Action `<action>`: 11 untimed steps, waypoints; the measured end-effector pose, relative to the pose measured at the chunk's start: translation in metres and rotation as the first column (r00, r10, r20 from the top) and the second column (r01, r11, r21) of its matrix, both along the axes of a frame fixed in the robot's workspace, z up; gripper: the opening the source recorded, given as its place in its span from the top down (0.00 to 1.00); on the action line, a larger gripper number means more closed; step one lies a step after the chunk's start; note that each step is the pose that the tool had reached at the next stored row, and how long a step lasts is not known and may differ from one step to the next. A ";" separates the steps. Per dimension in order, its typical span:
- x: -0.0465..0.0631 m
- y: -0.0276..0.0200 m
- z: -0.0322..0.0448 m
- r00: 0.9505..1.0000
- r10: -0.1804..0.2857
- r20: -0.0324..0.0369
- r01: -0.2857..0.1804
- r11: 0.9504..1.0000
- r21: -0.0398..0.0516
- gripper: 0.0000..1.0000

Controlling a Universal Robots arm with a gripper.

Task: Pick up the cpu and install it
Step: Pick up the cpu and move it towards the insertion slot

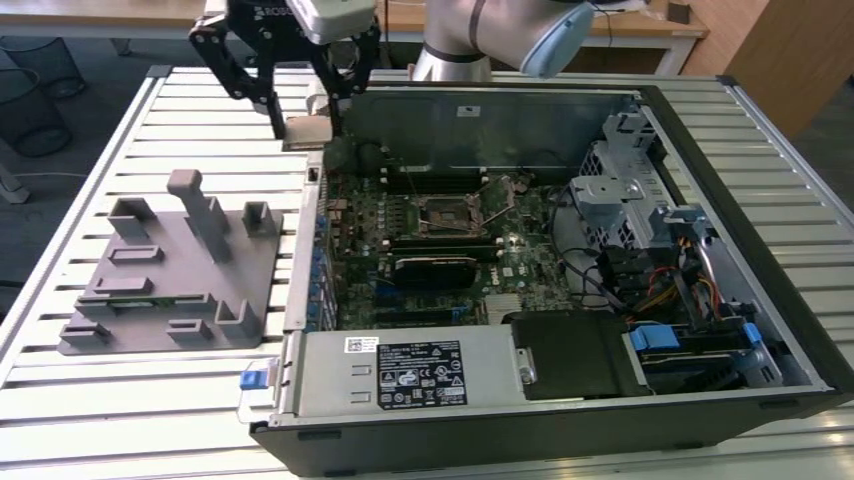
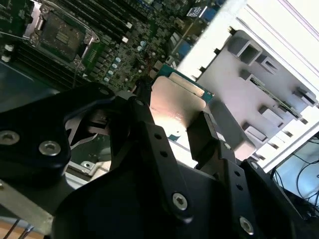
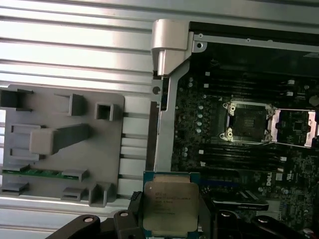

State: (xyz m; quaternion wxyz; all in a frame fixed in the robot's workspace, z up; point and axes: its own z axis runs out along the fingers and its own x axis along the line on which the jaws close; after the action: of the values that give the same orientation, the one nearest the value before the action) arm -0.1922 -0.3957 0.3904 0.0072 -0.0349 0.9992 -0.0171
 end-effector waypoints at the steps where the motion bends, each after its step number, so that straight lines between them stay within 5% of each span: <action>1: 0.004 0.0002 -0.0006 1.000 0.000 0.000 0.000 1.000 0.000 0.46; 11: 0.048 0.0064 -0.0064 1.000 0.000 0.000 0.000 1.000 0.000 0.46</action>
State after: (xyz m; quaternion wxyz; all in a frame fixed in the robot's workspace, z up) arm -0.1442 -0.3893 0.3840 0.0072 -0.0349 0.9992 -0.0171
